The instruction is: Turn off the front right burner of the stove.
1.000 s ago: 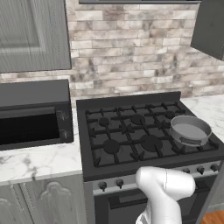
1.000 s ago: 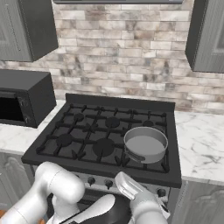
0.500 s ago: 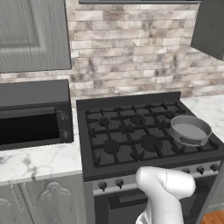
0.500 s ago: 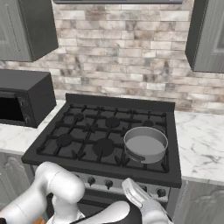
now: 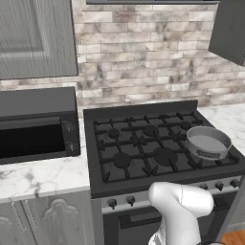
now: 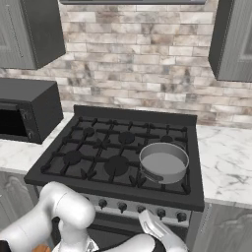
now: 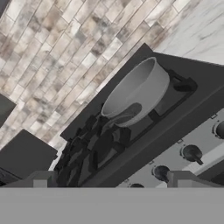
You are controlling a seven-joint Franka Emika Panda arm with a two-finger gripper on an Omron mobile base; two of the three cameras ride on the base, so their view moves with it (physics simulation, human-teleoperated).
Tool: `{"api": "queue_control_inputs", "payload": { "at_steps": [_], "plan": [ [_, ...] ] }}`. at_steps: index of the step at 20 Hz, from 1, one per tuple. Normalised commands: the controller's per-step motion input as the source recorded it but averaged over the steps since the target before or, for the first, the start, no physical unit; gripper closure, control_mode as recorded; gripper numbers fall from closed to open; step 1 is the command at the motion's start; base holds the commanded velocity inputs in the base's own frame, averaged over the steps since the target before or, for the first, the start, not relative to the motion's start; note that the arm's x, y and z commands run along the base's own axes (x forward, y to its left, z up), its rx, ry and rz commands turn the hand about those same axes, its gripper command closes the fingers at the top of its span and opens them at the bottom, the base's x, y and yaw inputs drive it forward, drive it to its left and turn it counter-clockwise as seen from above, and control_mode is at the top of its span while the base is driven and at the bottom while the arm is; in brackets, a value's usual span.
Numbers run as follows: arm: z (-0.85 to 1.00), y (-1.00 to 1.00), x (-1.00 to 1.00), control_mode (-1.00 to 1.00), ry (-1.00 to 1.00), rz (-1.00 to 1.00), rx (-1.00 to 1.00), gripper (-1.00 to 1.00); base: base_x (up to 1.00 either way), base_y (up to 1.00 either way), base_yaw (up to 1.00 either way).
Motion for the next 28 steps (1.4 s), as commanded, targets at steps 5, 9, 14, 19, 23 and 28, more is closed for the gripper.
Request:
{"api": "queue_control_inputs", "payload": {
  "at_steps": [5,9,14,19,23,28],
  "plan": [
    [-0.15,0.0,0.03,-1.0,-0.03,-0.01,0.03,-1.0,0.0,0.0,0.0],
    [-0.11,0.0,0.08,-1.0,-0.04,-0.02,0.03,-1.0,0.0,0.0,0.0],
    [-0.1,0.0,0.13,-1.0,-0.04,-0.03,0.02,-1.0,0.0,0.0,0.0],
    [-0.01,0.0,0.18,-1.0,-0.02,-0.07,0.04,-1.0,0.0,0.0,0.0],
    [0.0,0.0,0.15,-1.0,0.0,-0.08,0.08,-1.0,0.0,0.0,0.0],
    [0.0,0.0,0.0,-1.0,0.0,-0.07,0.14,-1.0,0.0,0.0,0.0]
  ]
}}
